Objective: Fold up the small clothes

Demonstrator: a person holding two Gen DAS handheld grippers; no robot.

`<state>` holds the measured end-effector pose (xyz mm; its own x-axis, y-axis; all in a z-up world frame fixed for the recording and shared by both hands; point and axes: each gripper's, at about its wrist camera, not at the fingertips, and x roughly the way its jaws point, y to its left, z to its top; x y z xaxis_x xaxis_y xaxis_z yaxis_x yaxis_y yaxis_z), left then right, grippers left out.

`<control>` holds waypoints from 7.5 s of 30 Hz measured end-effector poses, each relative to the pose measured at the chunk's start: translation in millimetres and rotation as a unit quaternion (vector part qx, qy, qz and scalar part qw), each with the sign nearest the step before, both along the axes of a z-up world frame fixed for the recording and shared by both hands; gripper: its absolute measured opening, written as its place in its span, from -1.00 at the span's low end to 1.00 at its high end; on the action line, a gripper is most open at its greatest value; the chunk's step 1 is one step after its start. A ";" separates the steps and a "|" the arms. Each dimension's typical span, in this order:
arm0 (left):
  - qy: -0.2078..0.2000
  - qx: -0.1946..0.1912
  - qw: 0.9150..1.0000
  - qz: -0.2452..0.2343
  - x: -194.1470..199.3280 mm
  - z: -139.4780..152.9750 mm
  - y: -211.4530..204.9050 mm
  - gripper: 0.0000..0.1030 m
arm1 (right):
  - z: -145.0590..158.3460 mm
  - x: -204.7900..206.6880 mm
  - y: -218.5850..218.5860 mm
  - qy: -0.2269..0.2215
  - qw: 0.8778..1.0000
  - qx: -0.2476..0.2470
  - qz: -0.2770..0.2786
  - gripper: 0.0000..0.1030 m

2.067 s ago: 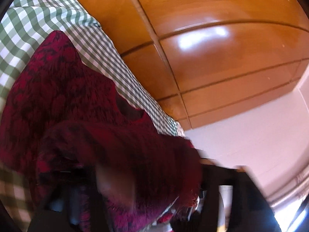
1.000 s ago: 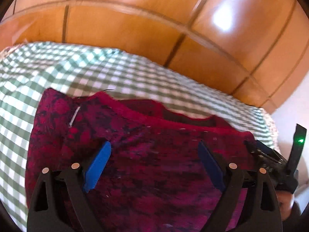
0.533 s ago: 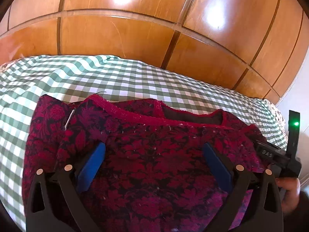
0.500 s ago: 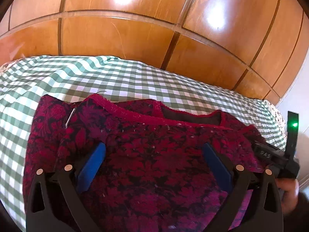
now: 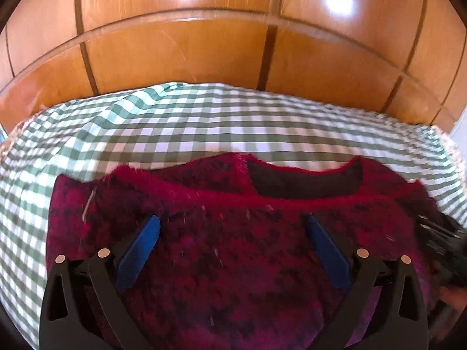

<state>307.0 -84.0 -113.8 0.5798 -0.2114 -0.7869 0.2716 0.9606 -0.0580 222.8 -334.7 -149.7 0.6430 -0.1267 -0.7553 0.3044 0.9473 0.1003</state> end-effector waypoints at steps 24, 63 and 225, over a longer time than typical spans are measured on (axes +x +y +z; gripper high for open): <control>-0.039 -0.055 0.998 -0.003 -27.5 -6.6 37.6 0.94 | 22.7 -37.1 3.1 -0.066 0.998 0.012 -0.015 0.79; 0.002 -0.191 0.972 0.139 -81.0 -5.9 181.8 0.94 | 10.8 -47.0 62.0 -0.071 0.994 -0.052 0.058 0.03; -0.208 -0.051 0.951 -0.222 -201.8 53.6 -107.2 -0.33 | 83.0 -211.3 -37.7 -0.139 0.963 0.231 0.016 -0.08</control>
<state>105.2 -191.2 -60.2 0.6718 -0.5712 -0.4717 0.6692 0.7410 0.0557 11.5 -372.3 -66.7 0.8269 0.2037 -0.5241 0.1767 0.7907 0.5862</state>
